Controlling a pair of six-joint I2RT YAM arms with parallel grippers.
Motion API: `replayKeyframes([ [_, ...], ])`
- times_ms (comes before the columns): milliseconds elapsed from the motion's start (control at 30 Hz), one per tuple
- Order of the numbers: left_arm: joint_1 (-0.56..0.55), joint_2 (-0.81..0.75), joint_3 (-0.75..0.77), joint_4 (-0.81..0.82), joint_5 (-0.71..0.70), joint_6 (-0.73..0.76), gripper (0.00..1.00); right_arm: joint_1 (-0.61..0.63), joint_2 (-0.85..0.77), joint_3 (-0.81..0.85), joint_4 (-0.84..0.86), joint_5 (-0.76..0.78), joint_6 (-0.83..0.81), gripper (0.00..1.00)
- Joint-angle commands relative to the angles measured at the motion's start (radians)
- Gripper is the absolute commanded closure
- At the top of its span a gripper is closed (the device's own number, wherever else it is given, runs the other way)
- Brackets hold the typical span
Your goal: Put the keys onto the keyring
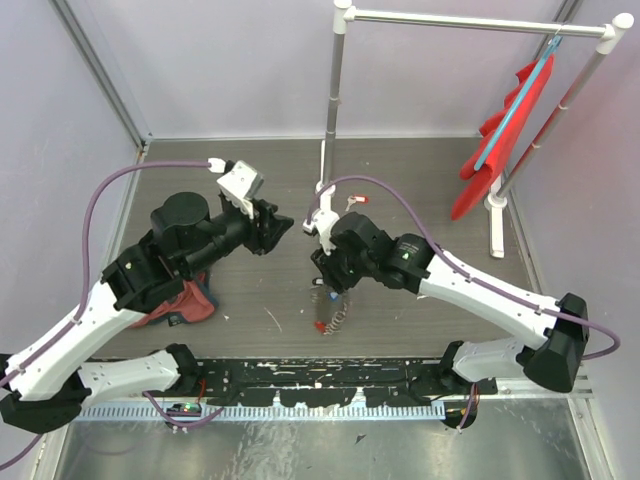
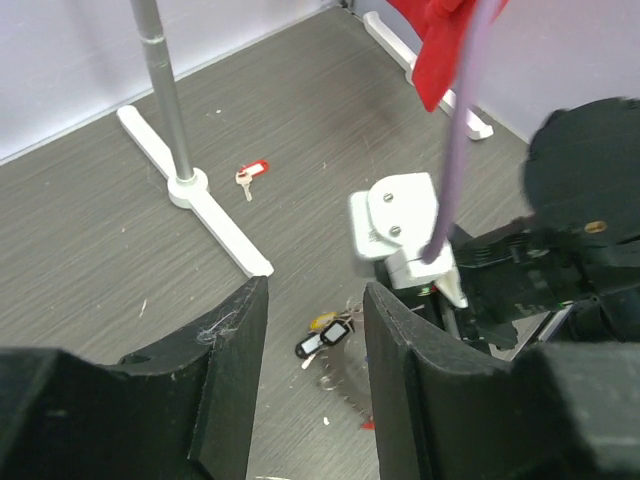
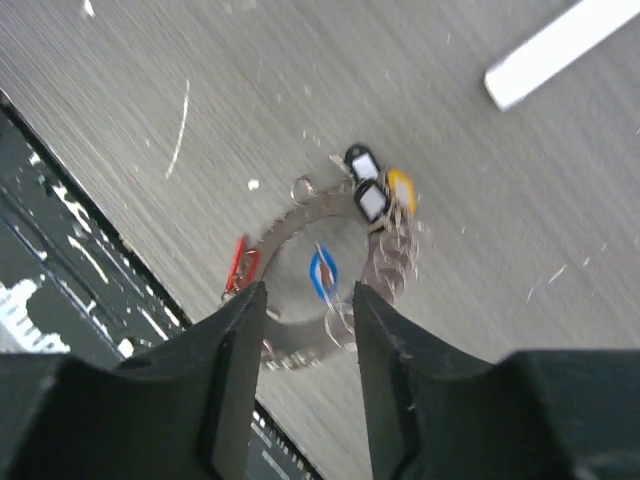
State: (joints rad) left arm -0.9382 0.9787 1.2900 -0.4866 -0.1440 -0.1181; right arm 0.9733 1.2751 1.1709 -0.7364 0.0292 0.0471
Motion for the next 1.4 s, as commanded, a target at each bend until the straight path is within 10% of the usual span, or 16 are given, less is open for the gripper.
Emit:
replayKeyframes([
  [0, 0.036, -0.009, -0.030, -0.031, -0.018, -0.038, 0.49, -0.026, -0.082, -0.019, 0.239, -0.003, 0.010, 0.49],
  [400, 0.387, -0.042, -0.102, -0.090, 0.146, -0.144, 0.30, -0.377, -0.530, -0.209, 0.312, 0.136, 0.175, 0.07],
  [500, 0.418, -0.097, -0.133, -0.092, 0.122, -0.142, 0.05, -0.377, -0.655, -0.202, 0.297, 0.256, 0.164, 0.00],
  [1367, 0.420, -0.528, -0.473, -0.172, -0.052, -0.184, 0.02, -0.377, -1.052, -0.273, 0.100, 0.371, 0.185, 0.00],
])
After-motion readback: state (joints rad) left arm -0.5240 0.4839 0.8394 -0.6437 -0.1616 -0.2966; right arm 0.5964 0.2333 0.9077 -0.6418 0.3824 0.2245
